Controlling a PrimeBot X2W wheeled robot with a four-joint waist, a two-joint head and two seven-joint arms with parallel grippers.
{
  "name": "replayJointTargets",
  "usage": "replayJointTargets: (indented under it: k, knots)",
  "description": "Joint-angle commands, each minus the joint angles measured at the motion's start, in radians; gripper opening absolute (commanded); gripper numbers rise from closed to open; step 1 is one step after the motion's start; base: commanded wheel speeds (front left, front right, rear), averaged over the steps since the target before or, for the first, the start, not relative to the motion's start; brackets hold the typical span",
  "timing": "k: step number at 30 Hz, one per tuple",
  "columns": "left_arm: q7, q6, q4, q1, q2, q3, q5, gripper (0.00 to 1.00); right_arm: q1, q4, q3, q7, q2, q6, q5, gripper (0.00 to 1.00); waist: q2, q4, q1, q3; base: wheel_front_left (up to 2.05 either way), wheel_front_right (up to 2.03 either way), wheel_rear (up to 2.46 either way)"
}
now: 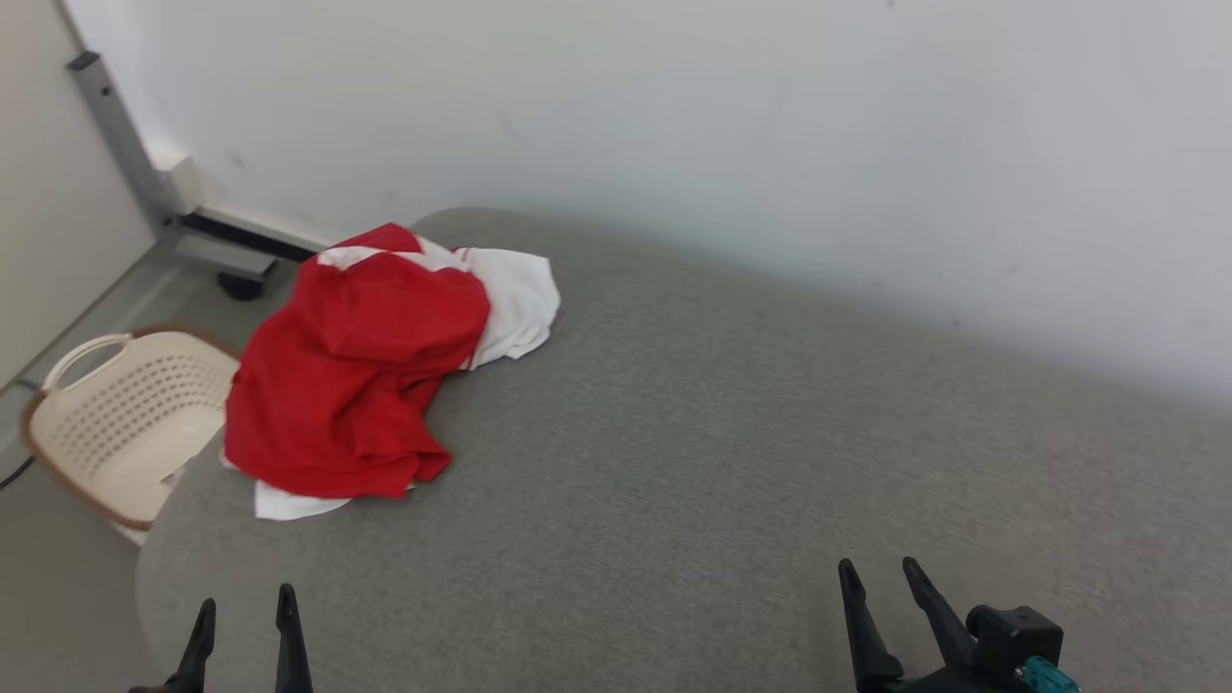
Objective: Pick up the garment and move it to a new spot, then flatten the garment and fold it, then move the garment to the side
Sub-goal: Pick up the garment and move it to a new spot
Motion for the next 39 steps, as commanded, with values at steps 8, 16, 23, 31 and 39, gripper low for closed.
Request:
replayJointTargets:
  k: [8, 16, 23, 31, 39]
  knots:
    - [-0.007, 0.024, -0.039, 0.040, -0.003, 0.019, -0.026, 1.00, -0.043, 0.021, 0.042, -0.002, -0.001, -0.002, 0.003, 1.00, 0.0000, 0.094, 0.0000, 0.026, 0.00, 0.00, 0.00]
    - [-0.004, 0.038, -0.042, 0.051, -0.010, 0.019, -0.035, 1.00, -0.063, 0.042, 0.056, -0.009, -0.001, -0.002, 0.010, 1.00, 0.0000, 0.099, 0.0000, 0.033, 0.00, 0.00, 0.00]
    - [0.008, 0.019, -0.015, 0.013, -0.001, -0.009, -0.034, 1.00, -0.040, 0.046, 0.030, -0.016, -0.001, -0.002, 0.003, 1.00, 0.0000, 0.093, 0.0000, 0.026, 0.00, 0.00, 0.00]
    - [0.083, -0.044, 0.113, -0.212, 0.010, -0.067, -0.067, 1.00, -0.026, -0.013, -0.002, 0.016, -0.001, -0.002, -0.054, 1.00, 0.0000, 0.057, 0.0000, 0.080, 0.00, 0.00, 0.00]
    - [0.175, -0.073, 0.316, -0.504, 0.036, -0.090, -0.119, 1.00, -0.041, -0.128, 0.010, 0.091, -0.001, -0.002, -0.128, 1.00, 0.0000, -0.068, 0.0000, 0.201, 0.00, 0.00, 0.00]
